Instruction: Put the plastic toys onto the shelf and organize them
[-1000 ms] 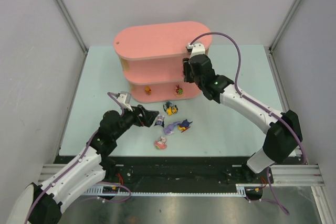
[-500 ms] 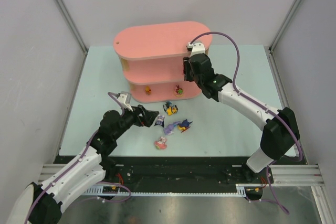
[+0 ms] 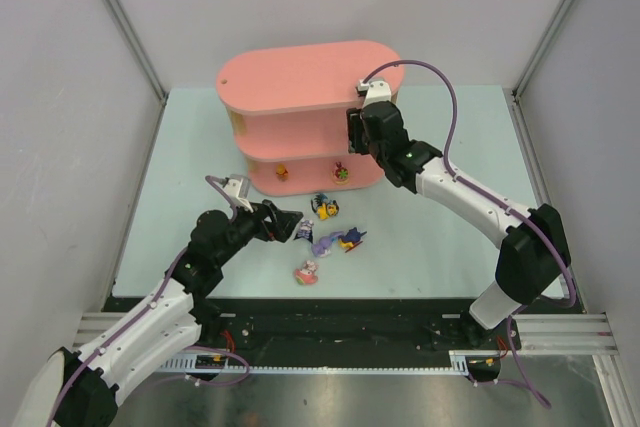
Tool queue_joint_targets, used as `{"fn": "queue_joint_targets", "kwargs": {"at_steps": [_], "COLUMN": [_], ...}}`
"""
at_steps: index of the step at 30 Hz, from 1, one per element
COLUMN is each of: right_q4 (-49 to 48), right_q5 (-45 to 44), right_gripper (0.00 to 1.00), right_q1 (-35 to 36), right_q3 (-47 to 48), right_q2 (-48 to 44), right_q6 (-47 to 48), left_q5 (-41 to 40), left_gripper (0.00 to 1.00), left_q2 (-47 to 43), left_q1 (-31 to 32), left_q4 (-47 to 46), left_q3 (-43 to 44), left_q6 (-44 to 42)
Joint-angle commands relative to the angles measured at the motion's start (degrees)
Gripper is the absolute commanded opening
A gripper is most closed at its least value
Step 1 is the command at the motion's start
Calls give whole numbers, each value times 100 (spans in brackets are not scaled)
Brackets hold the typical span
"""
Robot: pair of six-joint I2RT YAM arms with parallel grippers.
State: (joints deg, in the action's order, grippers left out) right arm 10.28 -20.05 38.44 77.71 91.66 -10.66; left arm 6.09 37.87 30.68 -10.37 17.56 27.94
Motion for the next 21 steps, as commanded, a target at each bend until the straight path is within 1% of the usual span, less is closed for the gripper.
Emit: {"fn": "queue_joint_targets", "kwargs": {"at_steps": [1, 7, 9, 12, 14, 16, 17, 18, 21], "right_q4": [-211, -281, -273, -80, 324, 570, 597, 615, 825], "right_q5": [10, 28, 10, 63, 151, 107, 90, 107, 151], "right_gripper": [52, 55, 56, 57, 57, 57, 57, 57, 57], "right_q1": [-38, -29, -29, -12, 6, 102, 129, 164, 243], "right_q3": [253, 253, 253, 253, 236, 0, -132, -438, -800], "right_q2": [-25, -323, -560, -903, -1209, -1474, -1841, -2010, -2641], "right_q6": [-15, 81, 125, 178, 187, 204, 195, 187, 20], "left_q5": [-55, -81, -99, -108, -99, -125, -212, -257, -336], "left_gripper": [100, 100, 100, 100, 100, 100, 100, 100, 100], "left_q2": [-78, -130, -130, -122, -130, -183, -209, -253, -271], "left_q1": [-27, -27, -27, -27, -27, -27, -35, -27, -35], "left_q4": [-97, -18, 17, 61, 158, 359, 430, 492, 615], "left_q3": [-25, 19, 45, 89, 142, 195, 204, 212, 195], "left_q6": [-114, -87, -61, -26, -26, -105, -131, -131, -70]}}
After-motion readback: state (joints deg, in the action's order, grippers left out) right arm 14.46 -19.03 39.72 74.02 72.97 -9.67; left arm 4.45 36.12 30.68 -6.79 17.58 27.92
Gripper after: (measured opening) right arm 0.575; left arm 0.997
